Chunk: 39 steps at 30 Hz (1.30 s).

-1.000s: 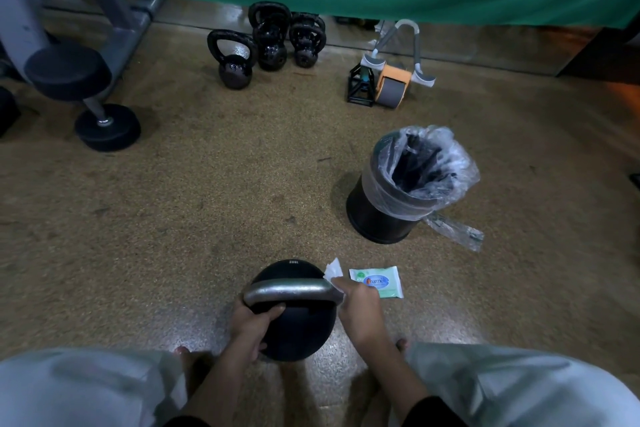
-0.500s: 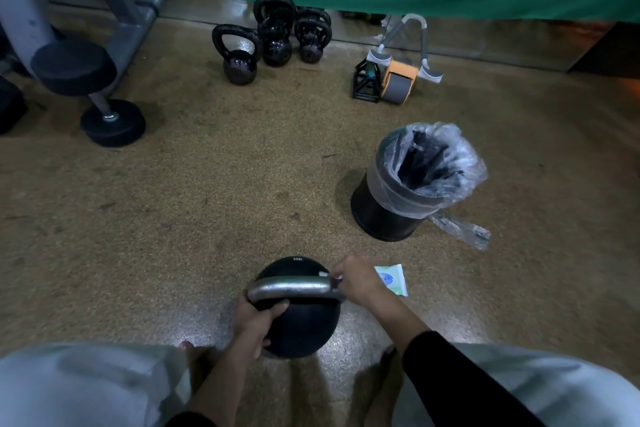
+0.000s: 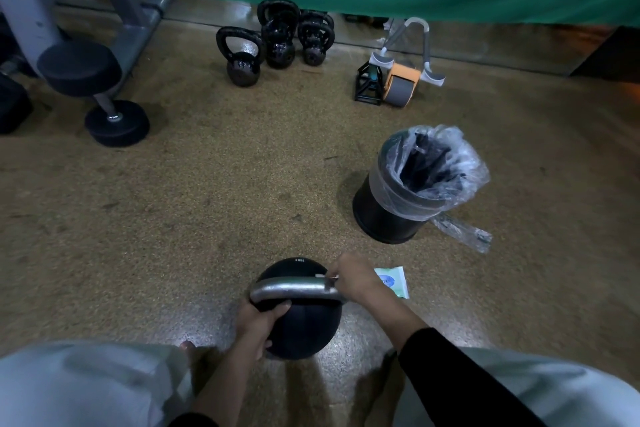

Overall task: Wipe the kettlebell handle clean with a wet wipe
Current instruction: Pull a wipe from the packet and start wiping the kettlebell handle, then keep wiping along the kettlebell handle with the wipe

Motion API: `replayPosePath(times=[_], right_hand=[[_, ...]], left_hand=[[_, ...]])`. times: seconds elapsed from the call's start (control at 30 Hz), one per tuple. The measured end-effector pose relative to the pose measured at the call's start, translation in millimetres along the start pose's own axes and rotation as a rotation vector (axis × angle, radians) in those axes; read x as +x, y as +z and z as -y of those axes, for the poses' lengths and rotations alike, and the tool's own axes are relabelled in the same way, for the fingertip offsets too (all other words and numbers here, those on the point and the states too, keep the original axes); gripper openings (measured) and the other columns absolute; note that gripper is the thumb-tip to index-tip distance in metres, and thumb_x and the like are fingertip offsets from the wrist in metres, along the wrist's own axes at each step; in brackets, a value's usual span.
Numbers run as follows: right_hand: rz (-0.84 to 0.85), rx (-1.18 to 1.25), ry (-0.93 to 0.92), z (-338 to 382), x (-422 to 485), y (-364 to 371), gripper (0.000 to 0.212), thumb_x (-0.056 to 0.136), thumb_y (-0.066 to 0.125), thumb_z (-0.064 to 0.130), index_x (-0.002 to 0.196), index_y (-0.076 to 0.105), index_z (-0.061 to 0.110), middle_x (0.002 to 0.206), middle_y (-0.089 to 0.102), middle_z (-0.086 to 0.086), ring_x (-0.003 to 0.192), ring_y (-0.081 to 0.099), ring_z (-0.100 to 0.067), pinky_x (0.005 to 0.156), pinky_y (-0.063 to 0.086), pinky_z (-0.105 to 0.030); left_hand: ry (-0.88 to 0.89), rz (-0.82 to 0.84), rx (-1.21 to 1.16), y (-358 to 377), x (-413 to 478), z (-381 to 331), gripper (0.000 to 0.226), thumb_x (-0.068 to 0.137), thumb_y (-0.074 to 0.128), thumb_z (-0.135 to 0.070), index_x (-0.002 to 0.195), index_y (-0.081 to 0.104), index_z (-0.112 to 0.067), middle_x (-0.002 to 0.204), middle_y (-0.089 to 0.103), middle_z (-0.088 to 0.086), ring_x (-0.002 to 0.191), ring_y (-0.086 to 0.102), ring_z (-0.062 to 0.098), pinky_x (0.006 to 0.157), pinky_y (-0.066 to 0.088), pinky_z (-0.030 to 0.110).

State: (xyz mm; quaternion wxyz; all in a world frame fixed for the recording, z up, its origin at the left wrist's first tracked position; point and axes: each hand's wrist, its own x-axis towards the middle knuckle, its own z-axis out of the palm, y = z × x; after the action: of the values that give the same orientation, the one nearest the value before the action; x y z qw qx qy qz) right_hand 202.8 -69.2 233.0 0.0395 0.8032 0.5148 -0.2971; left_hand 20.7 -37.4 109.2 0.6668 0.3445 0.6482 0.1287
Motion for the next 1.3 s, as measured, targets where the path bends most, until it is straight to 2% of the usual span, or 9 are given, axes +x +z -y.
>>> replayPosePath(times=[0.13,0.27,0.53,0.7,0.87,1.0,1.1,1.2,1.3], right_hand=[[-0.057,0.045,-0.006,-12.3,-11.7,-1.0,0.028,0.087,0.059,0.013,0.112,0.071,0.017,0.119,0.066,-0.005,0.114,0.057,-0.023,0.099,0.043,-0.028],[0.068,-0.043,0.061,-7.0,-0.4,-3.0,0.029,0.087,0.058,0.017,0.113,0.070,0.015,0.119,0.064,-0.009,0.114,0.057,-0.026,0.099,0.044,-0.029],[-0.046,-0.035,-0.045,-0.5,-12.4,-3.1,0.028,0.093,0.052,0.017,0.114,0.069,0.015,0.119,0.064,-0.010,0.114,0.055,-0.026,0.099,0.041,-0.030],[0.016,-0.080,0.074,-2.4,-4.2,-2.4,0.030,0.089,0.056,0.015,0.117,0.067,0.010,0.121,0.061,-0.012,0.115,0.055,-0.028,0.099,0.043,-0.030],[-0.105,-0.007,0.094,15.1,-9.0,9.9,0.031,0.087,0.047,0.002,0.112,0.065,0.006,0.115,0.062,-0.018,0.108,0.059,-0.032,0.091,0.047,-0.034],[-0.185,0.027,0.065,0.1,-38.3,25.5,0.040,0.083,0.046,0.001,0.111,0.066,0.020,0.106,0.067,-0.008,0.100,0.061,-0.027,0.081,0.046,-0.032],[-0.180,0.080,0.147,-12.0,-31.3,28.4,0.036,0.085,0.044,0.001,0.108,0.068,0.017,0.103,0.068,-0.010,0.101,0.061,-0.028,0.075,0.044,-0.032],[-0.216,0.126,0.171,0.2,-31.3,28.4,0.038,0.085,0.042,0.000,0.110,0.066,0.015,0.104,0.068,-0.011,0.099,0.061,-0.028,0.079,0.046,-0.033],[-0.307,0.197,0.155,7.3,-48.3,42.2,0.047,0.081,0.044,-0.005,0.116,0.062,0.022,0.104,0.068,-0.004,0.095,0.063,-0.022,0.074,0.045,-0.027]], left_hand=[[-0.008,-0.008,0.011,0.7,2.1,1.7,0.065,0.070,0.085,-0.024,0.122,0.047,-0.030,0.113,0.061,0.004,0.106,0.054,0.030,0.068,0.052,0.040],[-0.008,-0.011,0.030,0.1,2.0,1.1,0.064,0.069,0.085,-0.025,0.122,0.049,-0.028,0.114,0.062,0.005,0.104,0.055,0.030,0.068,0.053,0.040],[0.019,-0.013,0.044,0.3,2.3,-0.3,0.066,0.070,0.085,-0.022,0.125,0.048,-0.023,0.117,0.059,0.006,0.104,0.052,0.029,0.068,0.053,0.043],[0.000,-0.010,0.021,0.7,1.2,-1.3,0.065,0.071,0.084,-0.021,0.124,0.046,-0.024,0.118,0.059,0.006,0.105,0.051,0.029,0.071,0.052,0.044],[-0.002,-0.019,0.016,2.1,-1.6,-3.1,0.064,0.073,0.083,-0.018,0.125,0.046,-0.025,0.113,0.056,0.003,0.103,0.048,0.027,0.072,0.049,0.044],[-0.010,-0.018,0.028,2.6,-2.4,-5.2,0.065,0.072,0.083,-0.019,0.125,0.047,-0.027,0.114,0.059,0.004,0.103,0.051,0.029,0.073,0.052,0.045],[-0.015,-0.028,0.034,2.2,-3.7,-6.5,0.065,0.073,0.083,-0.018,0.126,0.045,-0.026,0.114,0.057,0.005,0.110,0.051,0.033,0.072,0.051,0.044],[-0.013,-0.023,0.031,3.5,-4.9,-6.4,0.063,0.074,0.082,-0.016,0.125,0.046,-0.025,0.114,0.056,0.005,0.110,0.051,0.033,0.074,0.050,0.045],[-0.023,-0.019,0.022,3.6,-4.1,-5.6,0.061,0.073,0.083,-0.017,0.122,0.048,-0.025,0.115,0.060,0.007,0.105,0.052,0.031,0.075,0.051,0.046]])
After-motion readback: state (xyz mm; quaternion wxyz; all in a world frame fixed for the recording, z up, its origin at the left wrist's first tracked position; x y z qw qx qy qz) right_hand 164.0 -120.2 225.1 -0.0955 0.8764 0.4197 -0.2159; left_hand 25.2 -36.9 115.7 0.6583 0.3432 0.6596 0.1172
